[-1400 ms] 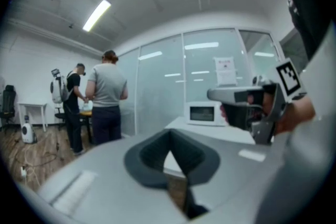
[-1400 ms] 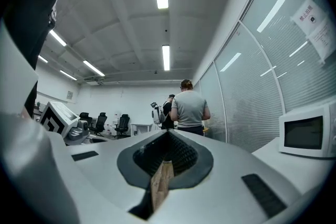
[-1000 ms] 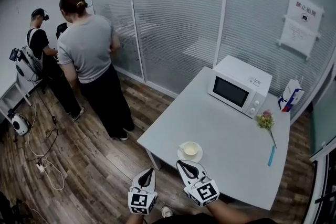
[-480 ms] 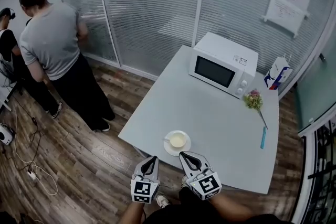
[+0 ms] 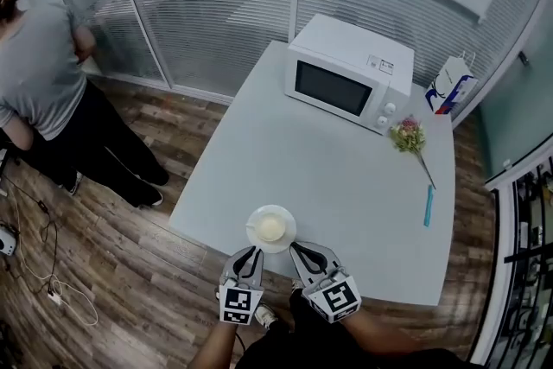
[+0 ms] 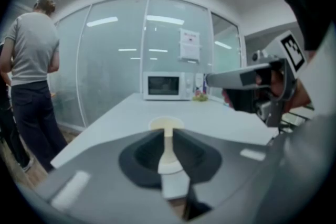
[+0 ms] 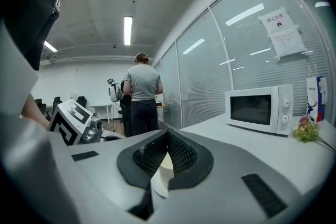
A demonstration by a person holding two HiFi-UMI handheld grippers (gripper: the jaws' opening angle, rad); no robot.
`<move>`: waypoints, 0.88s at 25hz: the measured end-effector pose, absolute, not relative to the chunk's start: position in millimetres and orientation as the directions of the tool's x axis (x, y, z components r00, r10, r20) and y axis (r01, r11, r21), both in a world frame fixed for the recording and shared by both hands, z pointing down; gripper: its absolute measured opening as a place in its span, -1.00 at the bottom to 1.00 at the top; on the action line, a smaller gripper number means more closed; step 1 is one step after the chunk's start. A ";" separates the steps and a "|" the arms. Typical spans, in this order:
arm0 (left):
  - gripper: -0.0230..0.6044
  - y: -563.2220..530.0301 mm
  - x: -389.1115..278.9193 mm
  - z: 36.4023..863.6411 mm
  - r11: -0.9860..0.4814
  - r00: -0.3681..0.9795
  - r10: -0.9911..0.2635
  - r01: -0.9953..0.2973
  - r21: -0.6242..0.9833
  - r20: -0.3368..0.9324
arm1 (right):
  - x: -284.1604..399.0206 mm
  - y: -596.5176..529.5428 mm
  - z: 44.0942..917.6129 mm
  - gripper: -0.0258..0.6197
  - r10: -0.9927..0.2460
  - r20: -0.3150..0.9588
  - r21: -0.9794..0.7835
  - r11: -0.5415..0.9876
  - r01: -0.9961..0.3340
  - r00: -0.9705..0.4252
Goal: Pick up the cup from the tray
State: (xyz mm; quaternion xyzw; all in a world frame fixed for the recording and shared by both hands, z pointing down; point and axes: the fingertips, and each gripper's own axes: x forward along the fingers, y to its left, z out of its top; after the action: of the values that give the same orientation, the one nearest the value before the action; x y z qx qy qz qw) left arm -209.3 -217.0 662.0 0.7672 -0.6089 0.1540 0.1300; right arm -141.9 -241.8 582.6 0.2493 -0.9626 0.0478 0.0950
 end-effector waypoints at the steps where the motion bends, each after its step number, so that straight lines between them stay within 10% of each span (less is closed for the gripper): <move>1: -0.77 -220.0 -206.3 667.9 -0.230 0.216 -0.888 -0.973 0.016 0.406 | -138.6 -244.0 586.5 -0.91 -0.473 0.215 -0.050 0.868 -0.494 -0.854; 10: 0.16 -247.5 -195.0 713.0 -0.210 0.200 -0.840 -0.977 0.037 0.504 | -118.7 -266.1 621.8 -0.91 -0.480 0.274 -0.102 0.847 -0.521 -0.833; 22: 0.40 -289.1 -191.9 738.4 -0.218 0.185 -0.815 -0.976 0.004 0.549 | -111.2 -289.5 643.6 -0.90 -0.488 0.305 -0.128 0.830 -0.542 -0.818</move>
State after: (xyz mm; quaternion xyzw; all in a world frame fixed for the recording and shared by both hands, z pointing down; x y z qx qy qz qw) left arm -191.9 -289.1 738.4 0.7481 -0.5985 0.2224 0.1808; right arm -111.2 -289.5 643.6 0.2717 -0.9477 0.1048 0.1309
